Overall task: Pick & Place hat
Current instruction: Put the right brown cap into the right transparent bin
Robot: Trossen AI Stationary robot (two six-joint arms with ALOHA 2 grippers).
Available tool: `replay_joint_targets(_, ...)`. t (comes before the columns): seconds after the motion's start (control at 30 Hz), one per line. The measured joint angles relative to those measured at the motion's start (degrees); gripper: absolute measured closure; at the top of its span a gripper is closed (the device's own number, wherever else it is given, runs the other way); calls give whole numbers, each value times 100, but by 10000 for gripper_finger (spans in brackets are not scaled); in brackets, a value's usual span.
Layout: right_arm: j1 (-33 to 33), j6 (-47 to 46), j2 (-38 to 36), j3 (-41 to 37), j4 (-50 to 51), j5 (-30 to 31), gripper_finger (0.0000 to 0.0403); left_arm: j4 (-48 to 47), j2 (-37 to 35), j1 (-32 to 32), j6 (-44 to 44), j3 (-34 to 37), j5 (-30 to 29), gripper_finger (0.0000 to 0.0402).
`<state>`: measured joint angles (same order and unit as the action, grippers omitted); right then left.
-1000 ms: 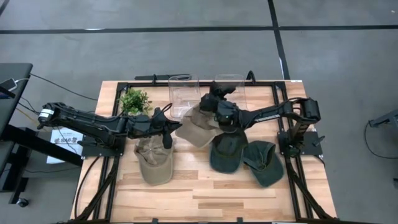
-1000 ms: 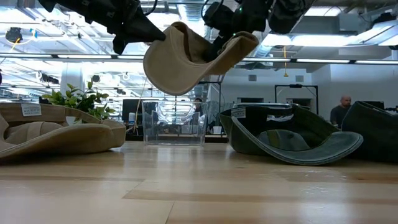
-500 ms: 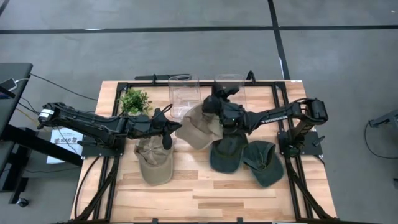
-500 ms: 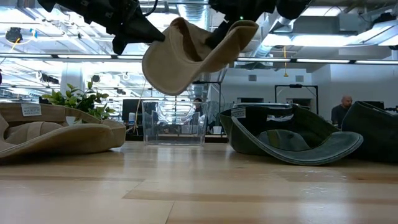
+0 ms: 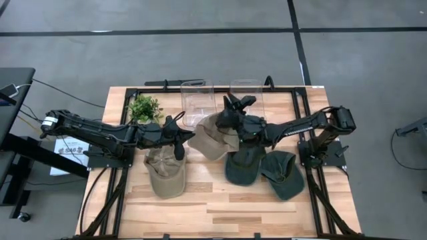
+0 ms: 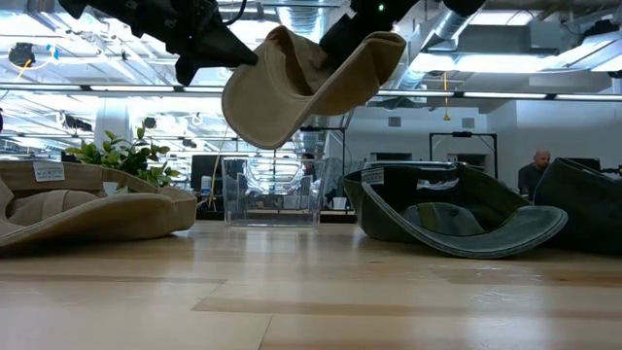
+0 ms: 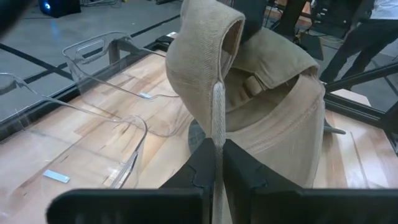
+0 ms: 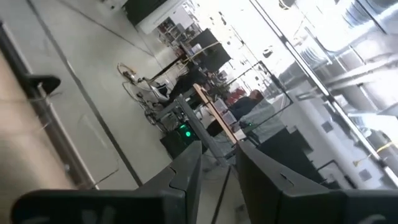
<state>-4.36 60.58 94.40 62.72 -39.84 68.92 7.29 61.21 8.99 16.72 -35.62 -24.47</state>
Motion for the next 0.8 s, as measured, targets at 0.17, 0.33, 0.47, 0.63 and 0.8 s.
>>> replay_joint_targets(0.17, -90, -375, -492, 1, 65, -3, 306, 0, 0, 0, -62, 0, -84, 385)
replay_joint_targets(0.33, -283, -1171, -1153, 2, 874, -214, 306, 0, 0, -4, -136, 0, -103, 385)
replay_joint_targets(0.47, -362, -3020, -1792, 2, 2567, -1278, 306, 0, 0, -8, -154, 0, -103, 385)
replay_joint_targets(0.63, 152, -5356, -2422, 2, 4500, -4360, 306, 0, 0, -11, -186, 0, -103, 385)
replay_joint_targets(0.8, 799, -6149, -2704, 2, 5230, -6270, 306, 0, 2, -11, -188, 0, -103, 385)
